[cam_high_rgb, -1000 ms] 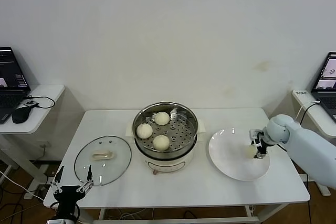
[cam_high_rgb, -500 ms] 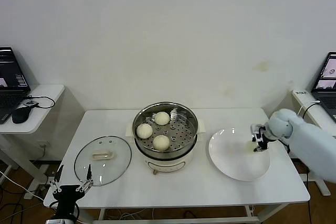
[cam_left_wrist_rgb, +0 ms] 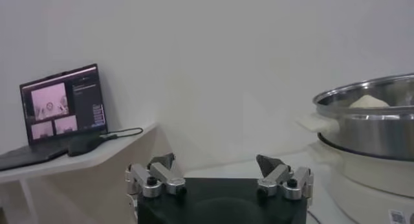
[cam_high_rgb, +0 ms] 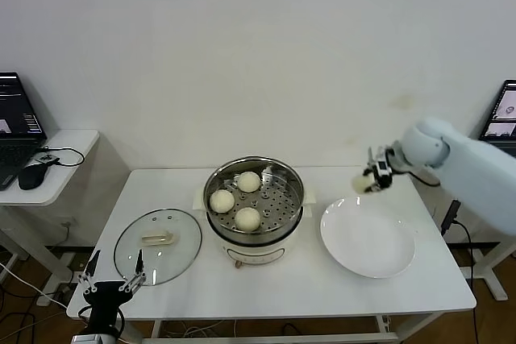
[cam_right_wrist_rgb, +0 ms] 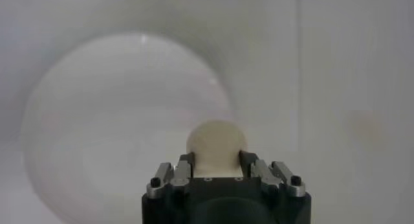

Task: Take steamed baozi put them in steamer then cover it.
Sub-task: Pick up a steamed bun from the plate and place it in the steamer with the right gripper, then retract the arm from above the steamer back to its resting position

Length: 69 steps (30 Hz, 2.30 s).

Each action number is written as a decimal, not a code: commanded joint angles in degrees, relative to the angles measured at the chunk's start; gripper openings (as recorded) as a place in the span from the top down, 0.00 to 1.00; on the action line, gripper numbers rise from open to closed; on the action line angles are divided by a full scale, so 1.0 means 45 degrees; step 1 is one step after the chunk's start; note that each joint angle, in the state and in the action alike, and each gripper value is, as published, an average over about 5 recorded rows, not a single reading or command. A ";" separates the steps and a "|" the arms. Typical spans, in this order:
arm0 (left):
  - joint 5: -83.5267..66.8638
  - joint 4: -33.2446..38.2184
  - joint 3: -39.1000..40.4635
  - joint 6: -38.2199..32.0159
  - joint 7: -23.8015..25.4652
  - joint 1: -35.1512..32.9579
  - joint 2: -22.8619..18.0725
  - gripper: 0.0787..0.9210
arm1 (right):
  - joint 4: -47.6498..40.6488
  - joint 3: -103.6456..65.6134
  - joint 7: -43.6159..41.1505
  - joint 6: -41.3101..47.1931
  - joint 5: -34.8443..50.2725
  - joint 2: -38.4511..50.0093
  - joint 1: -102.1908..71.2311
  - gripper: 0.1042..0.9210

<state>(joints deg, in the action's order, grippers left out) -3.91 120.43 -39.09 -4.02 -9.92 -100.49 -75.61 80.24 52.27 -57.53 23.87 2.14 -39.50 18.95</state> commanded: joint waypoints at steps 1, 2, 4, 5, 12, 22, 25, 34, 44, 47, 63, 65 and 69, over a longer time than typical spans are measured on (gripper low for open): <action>-0.0023 -0.0013 0.0005 0.0007 0.0007 0.0036 -0.0025 0.12 | 0.1206 0.2679 0.0806 0.1619 0.3765 -0.1621 0.3579 0.55; -0.0026 -0.0011 0.0004 0.0007 0.0007 0.0041 -0.0036 0.12 | 0.1225 0.2719 0.0926 0.1764 0.4040 -0.1841 0.3579 0.55; -0.0030 0.0001 -0.0011 0.0006 0.0009 0.0039 -0.0046 0.12 | 0.1182 0.2804 0.1194 0.2030 0.4522 -0.2314 0.3498 0.55; -0.0035 0.0006 -0.0026 0.0006 0.0009 0.0038 -0.0047 0.12 | 0.1115 0.2823 0.1321 0.2128 0.4705 -0.2540 0.3417 0.55; -0.0096 -0.0009 -0.0170 0.0008 0.0001 0.0053 -0.0074 0.12 | 0.0173 0.2671 0.1737 0.2451 0.5090 -0.4183 0.2358 0.50; -0.0142 -0.0048 -0.0226 0.0008 -0.0015 0.0147 -0.0153 0.12 | -0.1108 0.2838 0.1972 0.2618 0.4916 -0.5814 0.1299 0.48; -0.0166 -0.0042 -0.0249 0.0008 -0.0017 0.0155 -0.0150 0.12 | -0.1407 0.2943 0.2053 0.2739 0.4598 -0.6050 0.1021 0.48; -0.0255 -0.0105 -0.0324 -0.0020 -0.0028 0.0121 -0.0100 0.12 | -0.2212 0.2887 0.2174 0.2817 0.3590 -0.6221 0.0504 0.48; -0.0236 -0.0087 -0.0272 -0.0013 -0.0027 0.0127 -0.0144 0.12 | -0.2180 0.2867 0.2047 0.2920 0.3208 -0.5981 0.0314 0.48; -0.0233 -0.0078 -0.0279 -0.0015 -0.0027 0.0107 -0.0150 0.12 | -0.2134 0.2790 0.2016 0.2893 0.3125 -0.5909 0.0318 0.48; -0.0288 -0.0204 -0.0293 -0.0013 -0.0041 0.0215 -0.0069 0.12 | 0.2393 0.0850 0.6086 0.2903 0.5987 -0.1939 0.0626 0.12; -0.0290 -0.0250 -0.0263 -0.0011 -0.0044 0.0267 -0.0061 0.12 | 0.3073 0.0261 0.7868 0.2594 0.6900 -0.1169 -0.0042 0.12; -0.0295 -0.0411 -0.0189 -0.0016 -0.0044 0.0350 -0.0007 0.12 | 0.4054 -0.2037 1.0944 0.1326 0.7676 0.0384 -0.2561 0.12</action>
<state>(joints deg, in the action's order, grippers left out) -5.21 119.14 -40.05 -4.08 -10.11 -99.11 -75.75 85.85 56.21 -32.69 35.50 26.55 -51.96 19.48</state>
